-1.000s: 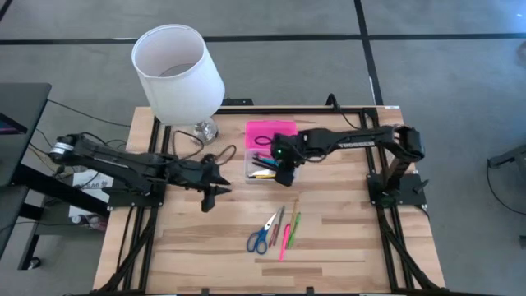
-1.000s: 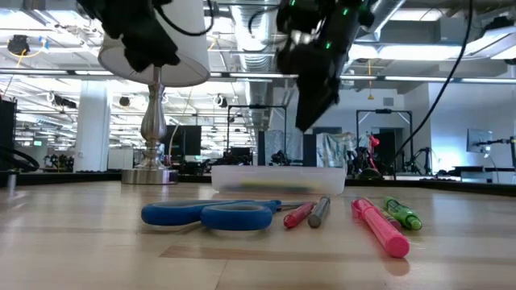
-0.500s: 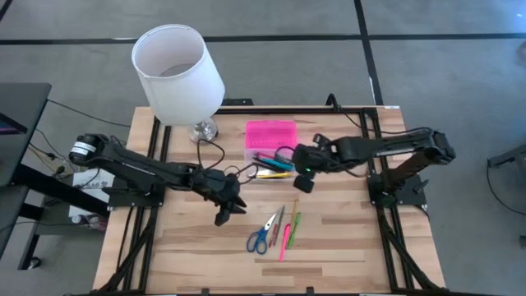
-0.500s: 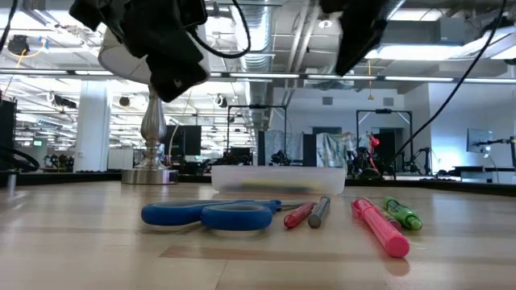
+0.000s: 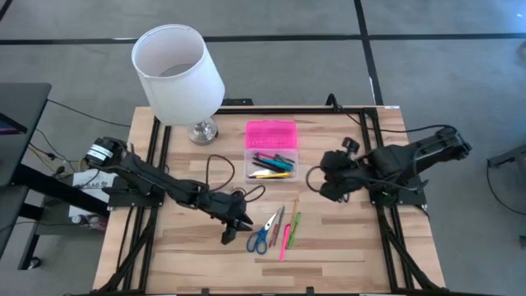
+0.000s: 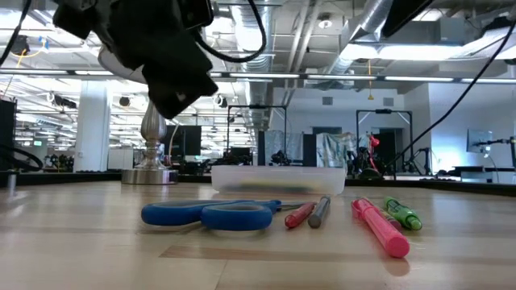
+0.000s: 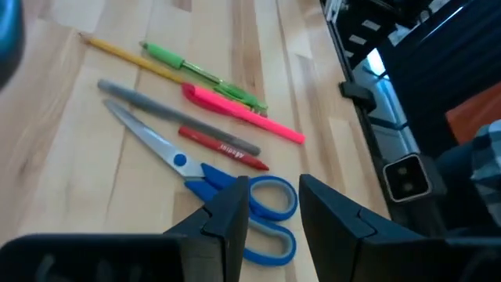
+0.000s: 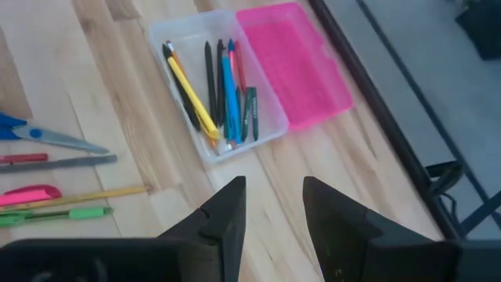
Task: Pick & place school supplies into a supply box
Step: Put the blue scissors into the pink supply box
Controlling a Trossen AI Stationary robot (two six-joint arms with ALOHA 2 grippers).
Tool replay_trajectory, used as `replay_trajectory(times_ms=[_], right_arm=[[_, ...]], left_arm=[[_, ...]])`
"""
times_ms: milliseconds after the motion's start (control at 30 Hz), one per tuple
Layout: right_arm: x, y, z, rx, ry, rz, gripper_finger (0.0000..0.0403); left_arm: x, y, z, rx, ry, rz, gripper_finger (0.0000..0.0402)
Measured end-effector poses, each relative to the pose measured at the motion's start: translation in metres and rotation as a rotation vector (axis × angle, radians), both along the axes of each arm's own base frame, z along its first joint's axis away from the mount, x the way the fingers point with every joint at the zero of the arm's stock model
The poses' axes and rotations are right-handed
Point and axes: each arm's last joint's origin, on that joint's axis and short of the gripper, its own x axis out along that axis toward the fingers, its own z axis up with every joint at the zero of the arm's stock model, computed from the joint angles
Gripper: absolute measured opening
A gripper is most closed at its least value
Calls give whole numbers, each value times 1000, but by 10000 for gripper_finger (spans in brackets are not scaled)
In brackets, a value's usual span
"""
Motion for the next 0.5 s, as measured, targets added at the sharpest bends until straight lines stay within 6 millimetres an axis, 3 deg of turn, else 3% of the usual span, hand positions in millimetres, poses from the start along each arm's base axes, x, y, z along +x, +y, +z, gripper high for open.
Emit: replay_trajectory(times_ms=[500], right_arm=[[-54, 10, 16, -16, -78, -59, 121]], left_arm=[[26, -36, -45, 72, 124, -59, 107]])
